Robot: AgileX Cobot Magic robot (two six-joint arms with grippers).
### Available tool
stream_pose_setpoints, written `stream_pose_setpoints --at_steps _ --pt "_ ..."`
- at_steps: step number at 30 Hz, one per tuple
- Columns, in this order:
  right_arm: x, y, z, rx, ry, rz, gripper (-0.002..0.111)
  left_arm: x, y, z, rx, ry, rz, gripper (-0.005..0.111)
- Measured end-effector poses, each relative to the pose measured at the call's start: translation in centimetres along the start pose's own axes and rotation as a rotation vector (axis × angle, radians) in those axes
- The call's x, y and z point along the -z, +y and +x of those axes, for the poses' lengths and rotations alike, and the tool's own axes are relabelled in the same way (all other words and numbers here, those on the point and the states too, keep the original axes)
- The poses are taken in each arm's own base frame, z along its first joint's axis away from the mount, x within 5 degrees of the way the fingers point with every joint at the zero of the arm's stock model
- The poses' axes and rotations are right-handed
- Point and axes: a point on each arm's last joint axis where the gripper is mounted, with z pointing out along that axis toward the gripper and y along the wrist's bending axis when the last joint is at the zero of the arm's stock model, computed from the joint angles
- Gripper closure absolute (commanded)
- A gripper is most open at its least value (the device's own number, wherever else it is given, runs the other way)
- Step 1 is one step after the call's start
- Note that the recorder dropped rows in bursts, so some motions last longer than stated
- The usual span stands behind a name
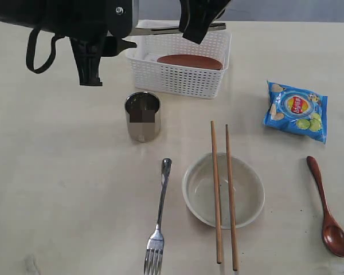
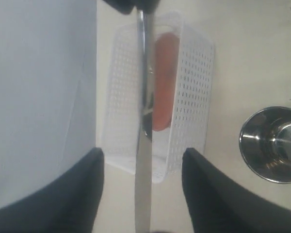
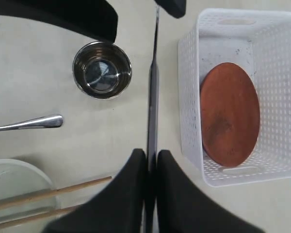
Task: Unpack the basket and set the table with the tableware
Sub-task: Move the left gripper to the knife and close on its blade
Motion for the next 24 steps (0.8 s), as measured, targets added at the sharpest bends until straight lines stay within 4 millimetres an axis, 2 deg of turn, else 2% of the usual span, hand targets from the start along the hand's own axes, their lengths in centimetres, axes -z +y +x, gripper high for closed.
stream_pose_setpoints --at_steps 14,24 --pt "0.0 0.1 -0.1 0.007 0.000 -0.001 0.109 -1.9 -0.1 0.4 0.004 0.013 -0.031 0.058" --pt "0.0 0.1 -0.1 0.011 0.000 -0.001 0.109 -3.7 -0.9 1.0 0.008 0.033 0.011 0.058"
